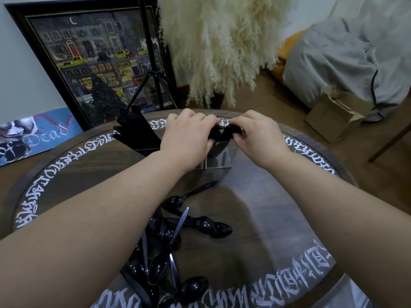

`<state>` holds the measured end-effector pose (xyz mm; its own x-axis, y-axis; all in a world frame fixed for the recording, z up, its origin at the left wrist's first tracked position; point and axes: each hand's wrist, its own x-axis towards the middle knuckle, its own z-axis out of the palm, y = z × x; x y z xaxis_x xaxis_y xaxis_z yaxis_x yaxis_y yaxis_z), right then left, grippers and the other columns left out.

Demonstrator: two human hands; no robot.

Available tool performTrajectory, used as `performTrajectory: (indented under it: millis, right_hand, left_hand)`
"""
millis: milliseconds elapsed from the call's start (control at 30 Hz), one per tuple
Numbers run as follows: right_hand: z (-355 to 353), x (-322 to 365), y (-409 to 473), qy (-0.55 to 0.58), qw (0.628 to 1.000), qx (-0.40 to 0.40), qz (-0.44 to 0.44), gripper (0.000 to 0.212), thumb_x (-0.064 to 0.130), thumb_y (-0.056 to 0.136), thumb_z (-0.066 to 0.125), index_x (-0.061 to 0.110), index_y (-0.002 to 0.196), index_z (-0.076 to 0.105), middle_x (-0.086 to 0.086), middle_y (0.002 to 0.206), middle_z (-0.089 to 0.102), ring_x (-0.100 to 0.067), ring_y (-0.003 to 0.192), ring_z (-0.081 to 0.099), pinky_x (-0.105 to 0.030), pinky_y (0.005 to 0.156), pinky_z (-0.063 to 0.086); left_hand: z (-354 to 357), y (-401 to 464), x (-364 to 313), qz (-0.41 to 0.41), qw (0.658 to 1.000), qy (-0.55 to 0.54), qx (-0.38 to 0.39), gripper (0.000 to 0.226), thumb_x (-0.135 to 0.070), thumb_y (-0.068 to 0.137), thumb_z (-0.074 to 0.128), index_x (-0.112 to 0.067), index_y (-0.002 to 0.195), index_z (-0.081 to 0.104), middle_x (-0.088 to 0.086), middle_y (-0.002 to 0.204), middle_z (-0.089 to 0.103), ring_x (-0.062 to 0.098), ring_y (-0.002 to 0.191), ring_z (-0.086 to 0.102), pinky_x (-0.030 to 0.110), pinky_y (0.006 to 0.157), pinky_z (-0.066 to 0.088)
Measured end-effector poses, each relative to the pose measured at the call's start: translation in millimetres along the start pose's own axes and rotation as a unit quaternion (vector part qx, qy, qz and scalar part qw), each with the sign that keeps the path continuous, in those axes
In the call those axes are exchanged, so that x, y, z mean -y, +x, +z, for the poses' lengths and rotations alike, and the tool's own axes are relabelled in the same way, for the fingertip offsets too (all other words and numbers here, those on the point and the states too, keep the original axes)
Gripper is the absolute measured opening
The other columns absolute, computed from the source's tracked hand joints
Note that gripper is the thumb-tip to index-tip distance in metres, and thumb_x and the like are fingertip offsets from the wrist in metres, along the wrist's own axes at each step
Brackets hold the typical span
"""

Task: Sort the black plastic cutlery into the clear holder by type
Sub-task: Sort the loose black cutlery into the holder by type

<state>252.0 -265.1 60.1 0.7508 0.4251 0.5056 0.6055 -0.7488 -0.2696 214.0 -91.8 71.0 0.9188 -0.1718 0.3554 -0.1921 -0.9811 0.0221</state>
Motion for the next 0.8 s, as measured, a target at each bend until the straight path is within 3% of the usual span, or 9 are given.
performTrajectory:
  millis: [200,300,500,667,800]
  right_hand:
    - [1,-6,-11,0.014,0.999,0.045,-0.005,0.033,0.013,0.082,0.067,0.011,0.114,0.065,-0.010,0.102,0.060,-0.031,0.081,0.062,-0.041,0.071,0.053]
    - [2,-5,-10,0.024,0.999,0.038,0.005,0.033,0.011,0.082,0.066,0.012,0.115,0.065,-0.009,0.099,0.060,-0.030,0.081,0.061,-0.041,0.072,0.052]
    - [-1,0,-8,0.020,1.000,-0.003,-0.014,0.036,-0.002,0.076,0.061,0.009,0.109,0.070,-0.012,0.096,0.065,-0.035,0.084,0.064,-0.036,0.069,0.051]
    - [4,0,-17,0.012,0.999,0.041,-0.009,0.042,0.009,0.083,0.064,0.010,0.125,0.061,-0.014,0.106,0.062,-0.034,0.093,0.061,-0.039,0.075,0.050]
    - [4,-2,-21,0.011,1.000,0.027,0.006,0.040,0.012,0.085,0.064,0.007,0.125,0.059,-0.014,0.104,0.061,-0.034,0.088,0.060,-0.039,0.072,0.049]
  left_hand:
    - [3,0,-1,0.006,1.000,-0.011,0.022,0.040,-0.037,0.088,0.059,-0.026,0.124,0.047,-0.009,0.117,0.061,0.020,0.119,0.044,0.039,0.091,0.029]
    - [2,-1,-3,0.016,0.999,-0.006,0.028,0.048,-0.041,0.088,0.058,-0.031,0.133,0.043,-0.010,0.123,0.060,0.020,0.120,0.044,0.041,0.093,0.029]
    - [1,-1,-3,0.022,1.000,-0.003,0.016,0.037,-0.032,0.093,0.051,-0.036,0.130,0.051,-0.012,0.121,0.062,0.019,0.119,0.043,0.040,0.092,0.028]
    - [4,-4,-5,0.033,0.999,-0.008,0.030,0.044,-0.038,0.092,0.053,-0.038,0.135,0.043,-0.011,0.121,0.060,0.018,0.124,0.040,0.042,0.096,0.028]
    - [4,-5,-5,0.041,0.999,0.010,0.020,0.053,-0.042,0.092,0.054,-0.032,0.140,0.037,-0.010,0.129,0.057,0.020,0.125,0.038,0.043,0.096,0.029]
